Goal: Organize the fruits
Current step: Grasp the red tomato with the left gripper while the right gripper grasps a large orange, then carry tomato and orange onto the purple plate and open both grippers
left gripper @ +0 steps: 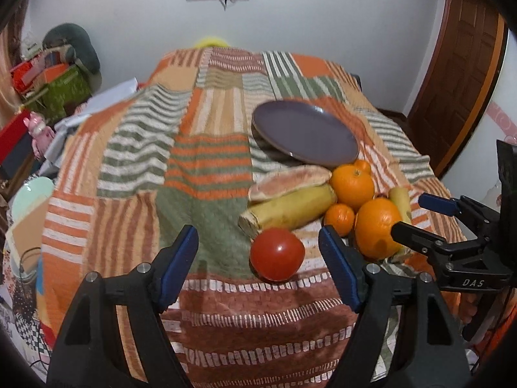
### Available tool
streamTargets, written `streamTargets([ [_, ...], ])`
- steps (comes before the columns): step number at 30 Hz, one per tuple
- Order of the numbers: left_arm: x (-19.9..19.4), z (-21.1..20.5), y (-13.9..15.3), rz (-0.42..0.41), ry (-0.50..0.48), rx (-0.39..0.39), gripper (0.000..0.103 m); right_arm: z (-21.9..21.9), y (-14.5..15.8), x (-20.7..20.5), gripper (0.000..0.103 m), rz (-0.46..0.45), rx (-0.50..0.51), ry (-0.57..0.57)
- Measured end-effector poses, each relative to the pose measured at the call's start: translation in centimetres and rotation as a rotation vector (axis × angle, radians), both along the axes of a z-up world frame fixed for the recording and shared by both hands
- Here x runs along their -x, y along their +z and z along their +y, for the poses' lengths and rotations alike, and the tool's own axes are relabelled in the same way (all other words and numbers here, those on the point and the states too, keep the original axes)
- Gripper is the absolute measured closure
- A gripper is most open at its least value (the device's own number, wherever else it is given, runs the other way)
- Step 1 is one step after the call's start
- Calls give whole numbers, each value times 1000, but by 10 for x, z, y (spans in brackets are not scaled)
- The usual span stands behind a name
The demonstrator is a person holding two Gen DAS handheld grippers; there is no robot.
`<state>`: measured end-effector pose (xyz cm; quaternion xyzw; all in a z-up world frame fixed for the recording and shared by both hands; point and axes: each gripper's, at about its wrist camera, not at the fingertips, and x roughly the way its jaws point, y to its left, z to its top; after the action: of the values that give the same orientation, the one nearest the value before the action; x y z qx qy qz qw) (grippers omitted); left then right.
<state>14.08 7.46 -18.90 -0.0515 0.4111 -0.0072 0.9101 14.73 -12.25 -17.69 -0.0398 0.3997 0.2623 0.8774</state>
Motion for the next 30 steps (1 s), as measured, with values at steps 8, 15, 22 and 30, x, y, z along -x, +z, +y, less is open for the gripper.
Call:
streamTargets([
  [8,-18,-6,-30,70,-42,13,27,10,-21,-13,18,57,16,20],
  [15,-28,-5,-48,112,-62,48,40,17,-31,-19,34,106,5,67],
  [22,-29,-12,-48,110,-99,54,55,18,-31,-18,37,106,-1,65],
  [30,-23,-14,-34,77,-90,36,57,11,-18,-14,37,65,2,33],
])
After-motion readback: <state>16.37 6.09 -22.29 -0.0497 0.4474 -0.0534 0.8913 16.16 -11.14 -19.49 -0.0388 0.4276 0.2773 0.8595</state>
